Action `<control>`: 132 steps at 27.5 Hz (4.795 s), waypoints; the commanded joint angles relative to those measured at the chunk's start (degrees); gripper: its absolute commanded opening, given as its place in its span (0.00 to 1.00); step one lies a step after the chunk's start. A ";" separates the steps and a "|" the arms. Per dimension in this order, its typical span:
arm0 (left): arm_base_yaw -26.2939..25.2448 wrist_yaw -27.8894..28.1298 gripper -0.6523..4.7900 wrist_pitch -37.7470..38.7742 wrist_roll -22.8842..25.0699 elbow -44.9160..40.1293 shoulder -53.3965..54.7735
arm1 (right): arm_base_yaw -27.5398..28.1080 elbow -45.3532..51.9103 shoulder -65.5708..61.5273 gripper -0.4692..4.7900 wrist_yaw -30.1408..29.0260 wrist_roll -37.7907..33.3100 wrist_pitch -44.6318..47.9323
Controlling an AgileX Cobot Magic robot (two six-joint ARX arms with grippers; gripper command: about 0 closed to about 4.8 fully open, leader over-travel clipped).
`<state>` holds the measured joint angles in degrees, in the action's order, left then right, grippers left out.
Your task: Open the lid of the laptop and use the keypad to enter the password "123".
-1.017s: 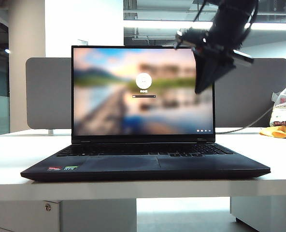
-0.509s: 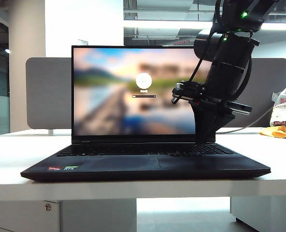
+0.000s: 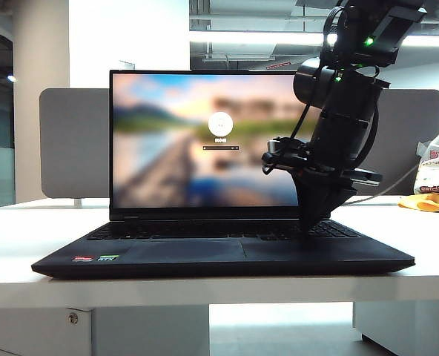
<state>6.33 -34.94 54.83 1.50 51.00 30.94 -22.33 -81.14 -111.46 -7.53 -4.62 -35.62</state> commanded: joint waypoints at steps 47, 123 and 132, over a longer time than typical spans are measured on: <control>0.09 1.36 0.11 -2.73 0.72 0.31 -0.02 | 2.08 1.01 1.38 0.08 5.62 3.19 -4.83; 0.09 25.05 0.11 -11.74 -9.09 -15.30 -27.08 | 2.36 59.82 106.25 0.08 5.88 -15.19 6.60; 0.09 24.65 0.11 -12.85 -9.05 -15.56 -28.72 | 2.38 62.82 108.13 0.08 5.88 -16.44 8.72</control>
<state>6.33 -9.96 43.07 -7.38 35.20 2.07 -19.90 -18.50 -3.25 -1.56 -20.71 -27.97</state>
